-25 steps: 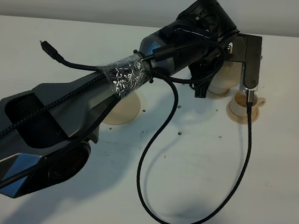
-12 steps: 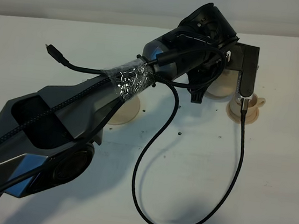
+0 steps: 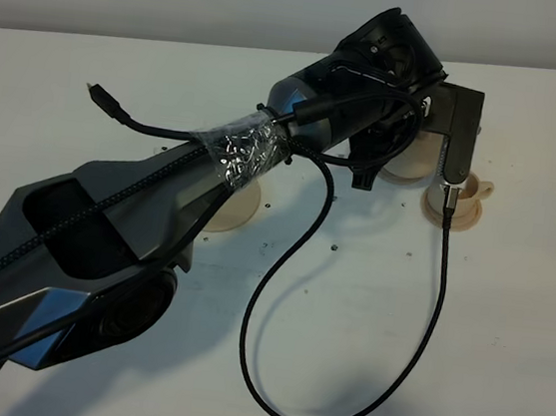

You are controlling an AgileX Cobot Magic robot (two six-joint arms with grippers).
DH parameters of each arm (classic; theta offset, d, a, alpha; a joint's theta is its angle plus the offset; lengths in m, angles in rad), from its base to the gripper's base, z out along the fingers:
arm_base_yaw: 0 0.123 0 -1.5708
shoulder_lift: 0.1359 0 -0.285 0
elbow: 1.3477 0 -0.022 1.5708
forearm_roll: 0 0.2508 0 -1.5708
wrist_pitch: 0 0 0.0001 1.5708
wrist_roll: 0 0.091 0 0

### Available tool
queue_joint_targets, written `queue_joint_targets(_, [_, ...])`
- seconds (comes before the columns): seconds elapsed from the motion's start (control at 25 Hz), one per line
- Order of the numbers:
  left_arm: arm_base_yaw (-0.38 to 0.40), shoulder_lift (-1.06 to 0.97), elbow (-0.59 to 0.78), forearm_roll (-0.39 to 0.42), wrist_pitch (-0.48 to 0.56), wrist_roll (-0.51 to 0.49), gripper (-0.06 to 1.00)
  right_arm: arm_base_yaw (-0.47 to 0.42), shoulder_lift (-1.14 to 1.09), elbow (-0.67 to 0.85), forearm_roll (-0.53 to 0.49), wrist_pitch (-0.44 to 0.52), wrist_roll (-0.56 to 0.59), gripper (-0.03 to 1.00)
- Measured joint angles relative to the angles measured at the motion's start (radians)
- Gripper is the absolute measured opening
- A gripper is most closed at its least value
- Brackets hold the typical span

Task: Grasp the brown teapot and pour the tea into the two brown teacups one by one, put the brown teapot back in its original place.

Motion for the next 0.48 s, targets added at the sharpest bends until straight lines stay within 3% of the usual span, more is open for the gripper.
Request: queue_joint_targets(0.48, [-0.023,0.0,0.0,0.044,-0.007,-0.001,0.08,0.0,0.0,0.0,0.0,0.0,0.0,0.22])
